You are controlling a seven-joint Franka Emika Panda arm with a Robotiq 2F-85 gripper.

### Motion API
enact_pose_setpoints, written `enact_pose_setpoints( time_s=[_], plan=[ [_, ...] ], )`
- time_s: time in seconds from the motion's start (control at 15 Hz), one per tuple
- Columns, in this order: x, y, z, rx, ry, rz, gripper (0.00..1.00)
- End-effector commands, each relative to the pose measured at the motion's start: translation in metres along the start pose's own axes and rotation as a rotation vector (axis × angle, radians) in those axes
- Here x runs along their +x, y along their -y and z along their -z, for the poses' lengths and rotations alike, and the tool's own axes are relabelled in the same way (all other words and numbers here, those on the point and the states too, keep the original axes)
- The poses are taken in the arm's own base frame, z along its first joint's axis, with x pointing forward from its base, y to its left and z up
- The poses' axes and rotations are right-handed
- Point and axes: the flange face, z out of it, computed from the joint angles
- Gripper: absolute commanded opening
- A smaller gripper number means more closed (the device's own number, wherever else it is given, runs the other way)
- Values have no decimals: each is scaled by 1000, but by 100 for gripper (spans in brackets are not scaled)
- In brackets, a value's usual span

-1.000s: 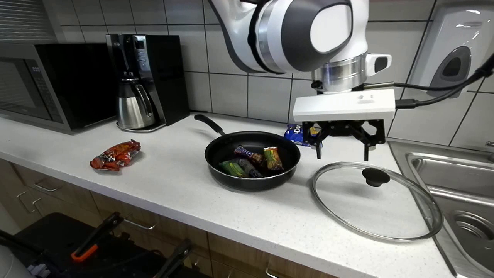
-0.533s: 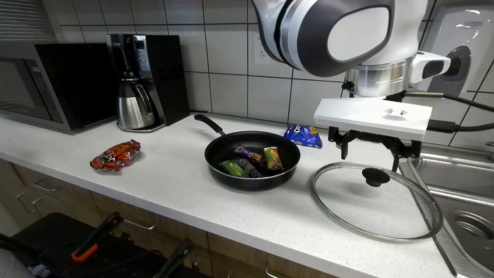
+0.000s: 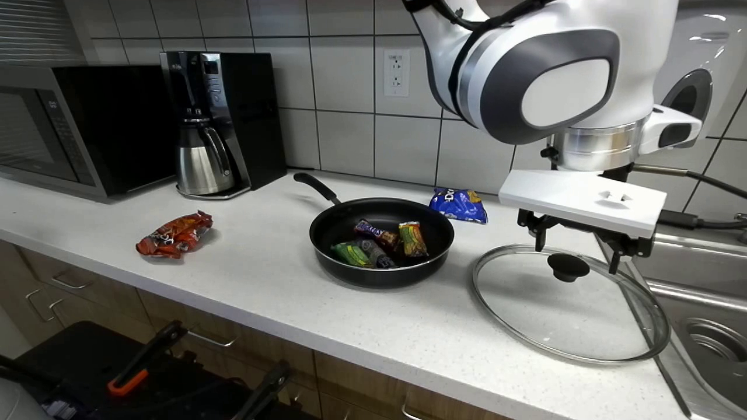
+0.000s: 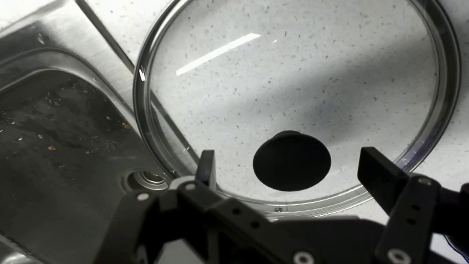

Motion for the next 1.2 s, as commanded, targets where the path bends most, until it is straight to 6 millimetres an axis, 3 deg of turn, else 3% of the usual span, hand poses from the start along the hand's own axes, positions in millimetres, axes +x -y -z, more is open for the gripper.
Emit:
enact_pose_setpoints(
  time_s=[0.0, 0.4, 0.8, 0.87, 0.93, 1.13],
  plan=[
    [18, -2, -14, 15, 1, 16, 100],
    [27, 2, -39, 31, 20, 35, 100],
    [30, 1, -47, 22, 18, 59, 100],
    [30, 1, -47, 21, 16, 62, 75],
    [31, 1, -47, 25, 17, 67, 74],
    [31, 0, -48, 26, 17, 72, 49]
  ],
)
